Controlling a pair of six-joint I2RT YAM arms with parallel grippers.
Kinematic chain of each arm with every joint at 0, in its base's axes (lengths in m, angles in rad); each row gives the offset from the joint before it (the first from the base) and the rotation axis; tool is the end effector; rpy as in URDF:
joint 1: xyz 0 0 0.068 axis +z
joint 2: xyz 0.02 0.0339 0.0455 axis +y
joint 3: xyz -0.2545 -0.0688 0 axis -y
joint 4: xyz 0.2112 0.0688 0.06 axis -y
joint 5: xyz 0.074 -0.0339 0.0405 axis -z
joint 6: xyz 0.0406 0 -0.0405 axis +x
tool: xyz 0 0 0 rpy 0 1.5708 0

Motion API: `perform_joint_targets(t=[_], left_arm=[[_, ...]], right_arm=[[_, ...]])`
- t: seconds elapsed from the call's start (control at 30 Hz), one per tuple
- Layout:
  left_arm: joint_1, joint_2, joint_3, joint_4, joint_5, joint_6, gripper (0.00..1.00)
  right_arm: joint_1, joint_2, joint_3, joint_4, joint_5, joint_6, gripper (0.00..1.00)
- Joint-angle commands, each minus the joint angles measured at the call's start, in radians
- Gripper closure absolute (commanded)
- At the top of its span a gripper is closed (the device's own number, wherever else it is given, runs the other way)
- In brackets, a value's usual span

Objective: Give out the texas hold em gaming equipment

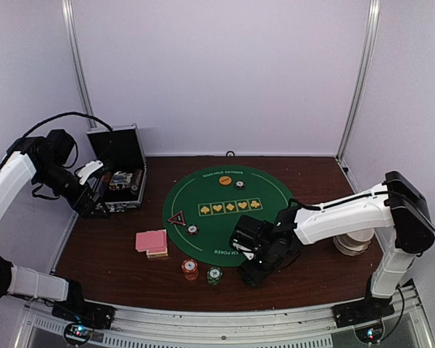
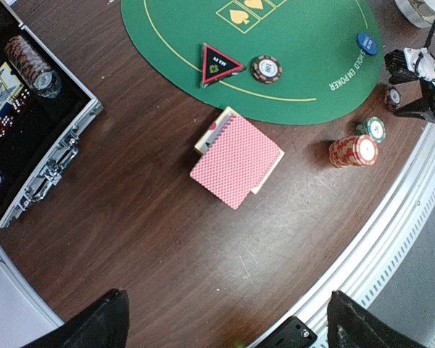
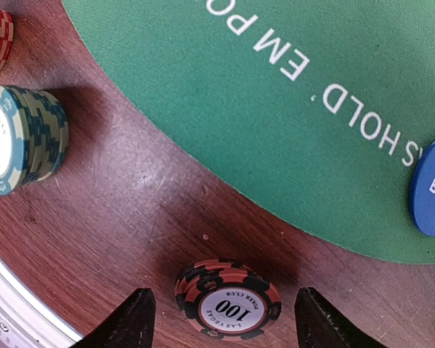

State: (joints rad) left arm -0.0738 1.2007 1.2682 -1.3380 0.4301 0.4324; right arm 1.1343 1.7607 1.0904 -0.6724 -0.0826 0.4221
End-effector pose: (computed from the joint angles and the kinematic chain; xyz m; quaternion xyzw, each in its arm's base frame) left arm 0.1657 -0.0292 0.3189 0.2728 0.9272 -0.1815 0.1814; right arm 0.1224 0.2703 0.1677 -0.3505 0.9287 0.1090 0.0522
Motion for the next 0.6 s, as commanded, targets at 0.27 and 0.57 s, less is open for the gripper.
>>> perform_joint_targets(t=[0.27,0.57], left_arm=[[-0.005,-0.004,0.022,-0.007,0.007,-0.001,0.02],[-0.005,-0.004,0.023,-0.007,0.011,-0.001,0.02]], right_arm=[[0.006,0.027,0.000,0.027,0.023,-0.008,0.40],[0.007,0.005,0.011,0.009,0.027,-0.011,0.43]])
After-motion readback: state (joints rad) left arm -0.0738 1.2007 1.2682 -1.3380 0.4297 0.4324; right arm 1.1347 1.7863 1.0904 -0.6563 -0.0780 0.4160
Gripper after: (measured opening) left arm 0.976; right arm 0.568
